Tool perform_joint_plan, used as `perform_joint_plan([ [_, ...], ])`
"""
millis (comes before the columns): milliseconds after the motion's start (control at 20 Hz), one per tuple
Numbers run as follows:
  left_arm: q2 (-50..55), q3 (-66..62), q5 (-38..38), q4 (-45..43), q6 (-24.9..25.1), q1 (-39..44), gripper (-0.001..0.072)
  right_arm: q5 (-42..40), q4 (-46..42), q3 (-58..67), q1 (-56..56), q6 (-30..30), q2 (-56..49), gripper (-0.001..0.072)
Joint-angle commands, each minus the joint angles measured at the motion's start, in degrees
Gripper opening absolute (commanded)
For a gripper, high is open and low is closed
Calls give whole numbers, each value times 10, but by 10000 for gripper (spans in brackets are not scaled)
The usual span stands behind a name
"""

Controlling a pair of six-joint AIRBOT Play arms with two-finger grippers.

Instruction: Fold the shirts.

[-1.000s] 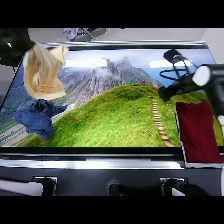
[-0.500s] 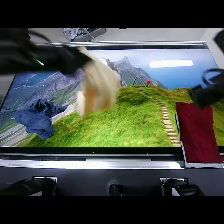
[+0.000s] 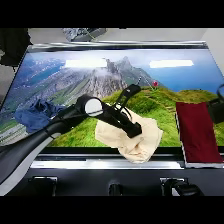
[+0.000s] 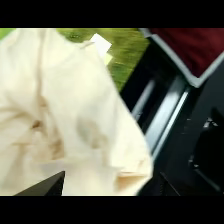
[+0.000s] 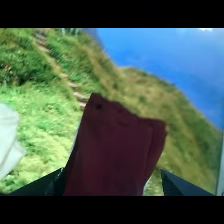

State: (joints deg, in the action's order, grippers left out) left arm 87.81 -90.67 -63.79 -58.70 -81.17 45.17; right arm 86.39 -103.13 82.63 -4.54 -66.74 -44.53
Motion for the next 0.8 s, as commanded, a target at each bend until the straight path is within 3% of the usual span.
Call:
perform_joint_plan([
  [0,-6,-30,-90,-118,-25,-82,712,68,60,-24,0,6,-62,683],
  [150,-12,-1,-167,-146,-59,-194,711,48,201,-133,0,43,-109,707],
  [250,-11,75,-171,-125,-59,-238,710,7,248,-222,0,51,-127,714],
  [350,-9,169,-139,-82,-56,-251,709,-31,292,-293,0,61,-136,714],
  [500,-8,284,-38,-11,-12,-240,708,-58,351,-353,0,93,-136,716],
  [600,-8,320,20,2,-11,-227,706,-56,395,-371,0,132,-136,720],
  [750,-7,326,49,3,-11,-217,647,-78,395,-383,0,134,-136,720],
])
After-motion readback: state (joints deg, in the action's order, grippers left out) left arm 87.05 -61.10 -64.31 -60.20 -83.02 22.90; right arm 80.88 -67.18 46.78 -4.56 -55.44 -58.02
